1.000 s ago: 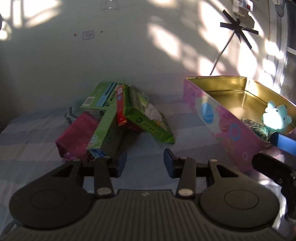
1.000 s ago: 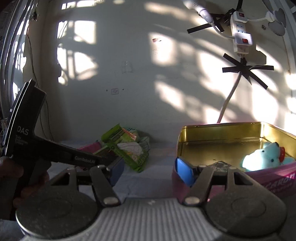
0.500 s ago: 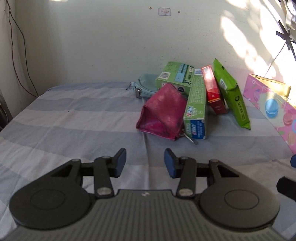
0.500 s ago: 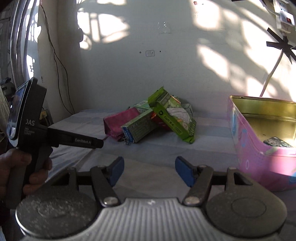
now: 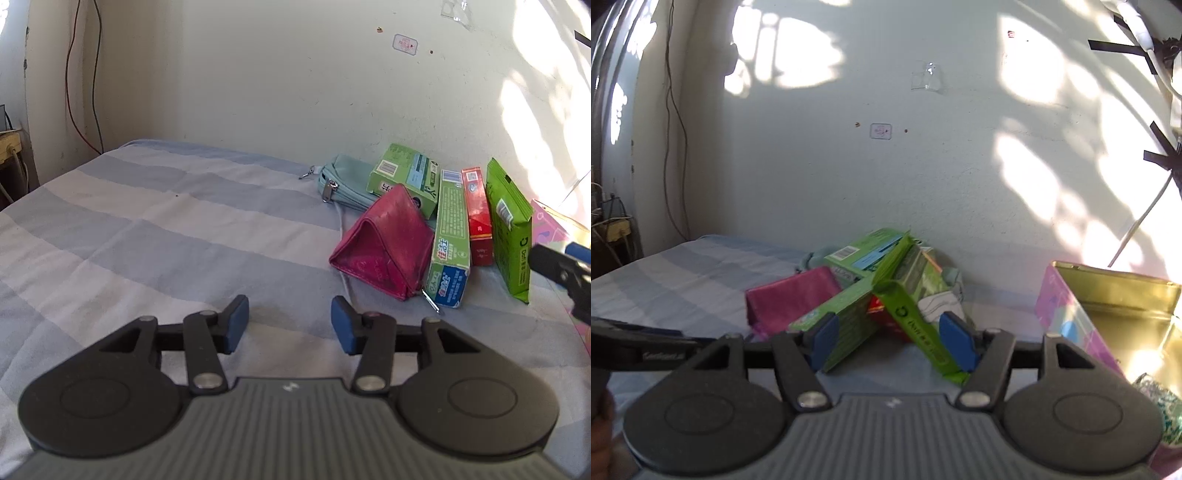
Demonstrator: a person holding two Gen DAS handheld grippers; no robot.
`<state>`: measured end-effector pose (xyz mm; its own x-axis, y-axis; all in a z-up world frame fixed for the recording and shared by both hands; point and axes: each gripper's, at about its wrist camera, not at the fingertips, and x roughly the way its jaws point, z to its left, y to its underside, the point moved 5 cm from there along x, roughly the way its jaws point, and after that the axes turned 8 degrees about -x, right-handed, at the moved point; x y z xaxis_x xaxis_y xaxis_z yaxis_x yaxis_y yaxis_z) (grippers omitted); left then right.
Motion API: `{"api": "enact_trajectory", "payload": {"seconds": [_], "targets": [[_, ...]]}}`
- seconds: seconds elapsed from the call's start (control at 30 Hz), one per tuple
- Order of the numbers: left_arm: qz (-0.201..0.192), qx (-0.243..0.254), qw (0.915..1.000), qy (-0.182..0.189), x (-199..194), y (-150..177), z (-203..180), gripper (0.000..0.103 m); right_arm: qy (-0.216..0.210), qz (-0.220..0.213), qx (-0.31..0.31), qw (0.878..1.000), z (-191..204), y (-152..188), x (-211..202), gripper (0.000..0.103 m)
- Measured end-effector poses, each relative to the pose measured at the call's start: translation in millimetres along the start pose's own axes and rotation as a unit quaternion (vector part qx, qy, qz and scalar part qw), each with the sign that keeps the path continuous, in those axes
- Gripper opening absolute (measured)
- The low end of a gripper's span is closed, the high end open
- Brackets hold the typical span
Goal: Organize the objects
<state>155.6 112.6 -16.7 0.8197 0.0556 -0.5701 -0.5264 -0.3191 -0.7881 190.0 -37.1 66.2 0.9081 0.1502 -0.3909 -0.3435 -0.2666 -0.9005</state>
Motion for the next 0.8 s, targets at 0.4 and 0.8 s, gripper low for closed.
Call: {"api": "enact_trajectory", "payload": {"seconds": [0.4, 0.8], "targets": [[0.003, -0.017, 0.9997, 0.020, 4, -2, 6, 0.055, 0.044, -0.014, -0.093, 0.995, 6, -1, 18, 0.020], [0.018, -0.078, 0.9958, 0.044, -5, -3, 21, 0.055, -0.237, -0.004, -0.035, 0.971, 57, 37, -109, 0.044]]}}
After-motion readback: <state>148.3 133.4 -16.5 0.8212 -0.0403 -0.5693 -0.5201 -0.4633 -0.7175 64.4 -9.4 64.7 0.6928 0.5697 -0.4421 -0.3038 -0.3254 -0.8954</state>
